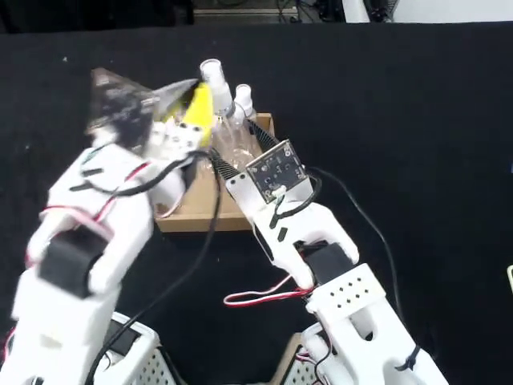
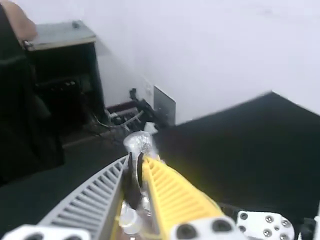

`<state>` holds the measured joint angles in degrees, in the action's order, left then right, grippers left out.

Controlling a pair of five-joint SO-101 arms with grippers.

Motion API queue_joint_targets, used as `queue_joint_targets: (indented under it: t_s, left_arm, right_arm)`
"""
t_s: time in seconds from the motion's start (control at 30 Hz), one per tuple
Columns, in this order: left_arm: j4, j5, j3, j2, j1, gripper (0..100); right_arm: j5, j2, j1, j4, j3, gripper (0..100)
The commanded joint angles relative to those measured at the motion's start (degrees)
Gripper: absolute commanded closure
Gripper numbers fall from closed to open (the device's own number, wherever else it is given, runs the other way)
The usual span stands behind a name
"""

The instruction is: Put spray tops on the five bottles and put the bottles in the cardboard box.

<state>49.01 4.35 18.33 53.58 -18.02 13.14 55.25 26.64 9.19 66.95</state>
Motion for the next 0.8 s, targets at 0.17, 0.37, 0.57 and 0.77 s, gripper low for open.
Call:
queue_joint_targets:
  t_s: [0.17,0.37,0.57,0.77]
  left_arm:
    - [9.32,0.53,-3.38,10.73,19.74,97]
    - [2.64,0.53,13.58,11.60,31.87,97]
    - [-9.32,0.18,32.48,11.69,38.64,97]
    - [-18.73,0.09,47.25,11.69,39.52,97]
  right_arm:
    - [-9.58,-0.66,-21.19,-1.23,-7.78,98.8]
    - [-11.34,-3.03,-42.20,-1.85,-10.42,98.8]
    - [-11.25,-20.79,-58.73,-18.64,-11.47,98.8]
    - [-11.25,-43.47,-64.62,-41.41,-11.56,98.8]
